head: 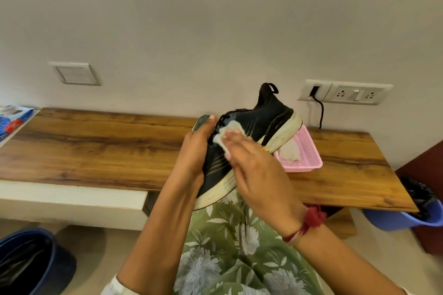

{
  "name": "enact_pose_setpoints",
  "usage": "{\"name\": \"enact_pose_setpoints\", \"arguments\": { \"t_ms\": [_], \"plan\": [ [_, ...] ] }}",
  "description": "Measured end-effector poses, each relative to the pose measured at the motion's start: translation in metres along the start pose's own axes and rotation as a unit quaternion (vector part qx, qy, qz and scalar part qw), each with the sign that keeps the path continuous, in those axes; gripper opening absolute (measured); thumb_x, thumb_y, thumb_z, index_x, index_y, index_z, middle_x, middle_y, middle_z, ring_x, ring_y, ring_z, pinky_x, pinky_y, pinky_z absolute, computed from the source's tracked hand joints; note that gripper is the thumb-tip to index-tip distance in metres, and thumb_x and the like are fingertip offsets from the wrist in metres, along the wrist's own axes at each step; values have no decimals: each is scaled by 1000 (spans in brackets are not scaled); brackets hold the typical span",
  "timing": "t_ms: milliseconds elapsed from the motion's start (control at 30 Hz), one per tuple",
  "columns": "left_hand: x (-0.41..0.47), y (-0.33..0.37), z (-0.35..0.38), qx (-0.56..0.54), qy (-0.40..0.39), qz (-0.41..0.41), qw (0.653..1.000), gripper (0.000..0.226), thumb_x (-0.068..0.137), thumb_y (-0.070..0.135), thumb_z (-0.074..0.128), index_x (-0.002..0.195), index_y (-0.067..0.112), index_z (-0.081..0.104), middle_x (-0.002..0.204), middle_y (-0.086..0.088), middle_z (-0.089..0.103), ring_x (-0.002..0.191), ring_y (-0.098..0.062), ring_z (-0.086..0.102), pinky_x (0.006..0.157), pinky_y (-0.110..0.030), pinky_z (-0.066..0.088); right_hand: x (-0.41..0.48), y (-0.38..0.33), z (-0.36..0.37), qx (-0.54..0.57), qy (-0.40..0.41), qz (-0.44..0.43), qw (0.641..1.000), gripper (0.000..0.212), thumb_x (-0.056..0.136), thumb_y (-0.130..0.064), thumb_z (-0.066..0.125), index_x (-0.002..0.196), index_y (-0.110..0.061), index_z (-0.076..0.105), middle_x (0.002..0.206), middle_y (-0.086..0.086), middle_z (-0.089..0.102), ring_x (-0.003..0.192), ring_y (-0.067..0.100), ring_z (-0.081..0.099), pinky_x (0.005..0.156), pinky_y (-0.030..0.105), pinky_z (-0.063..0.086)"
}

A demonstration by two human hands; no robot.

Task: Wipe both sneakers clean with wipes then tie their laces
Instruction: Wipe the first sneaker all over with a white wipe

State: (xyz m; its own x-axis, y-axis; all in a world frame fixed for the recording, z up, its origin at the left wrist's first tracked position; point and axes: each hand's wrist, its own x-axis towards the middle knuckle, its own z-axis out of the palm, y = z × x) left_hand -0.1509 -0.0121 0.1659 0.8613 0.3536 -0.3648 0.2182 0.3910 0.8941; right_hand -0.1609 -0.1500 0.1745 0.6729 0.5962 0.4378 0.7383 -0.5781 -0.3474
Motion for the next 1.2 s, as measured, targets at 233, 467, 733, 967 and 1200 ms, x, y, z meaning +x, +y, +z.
{"name": "enact_pose_setpoints", "arguments": {
  "t_ms": [233,467,733,967,1200],
  "plan": [
    [0,-4,3,2,8,-18,1000,40,89,46,60,88,7,68,74,-8,70,68,-25,67,64,-31,52,4,13,-42,633,-108,250,725,33,90,-30,49,114,-14,64,98,1,70,77,10,63,62,20,53],
    [-5,2,1,9,-1,-6,1000,54,76,47,71,97,-3,70,77,-12,70,67,-26,66,66,-31,52,-2,71,-68,845,153,362,362,61,74,-10,72,131,-4,54,124,18,62,104,29,66,72,34,59],
    [-15,5,-4,55,-2,13,998,49,41,44,83,63,10,55,62,-5,65,50,-17,61,50,-25,50,12,82,-85,650,197,290,674,30,82,-6,61,112,-9,63,105,5,70,92,16,68,69,25,55],
    [-23,8,2,17,-39,-6,999,32,54,22,80,74,4,63,63,-10,70,49,-18,65,45,-24,53,43,100,-72,129,196,91,968,32,90,5,51,109,-13,68,101,-13,65,92,-6,59,81,8,43],
    [-24,7,0,-21,-12,-8,1000,29,59,22,79,73,4,62,64,-11,70,49,-19,65,45,-24,53,47,105,-57,-42,103,-28,993,37,85,7,47,116,-3,64,115,12,66,106,26,62,95,20,41]
  ]
}}
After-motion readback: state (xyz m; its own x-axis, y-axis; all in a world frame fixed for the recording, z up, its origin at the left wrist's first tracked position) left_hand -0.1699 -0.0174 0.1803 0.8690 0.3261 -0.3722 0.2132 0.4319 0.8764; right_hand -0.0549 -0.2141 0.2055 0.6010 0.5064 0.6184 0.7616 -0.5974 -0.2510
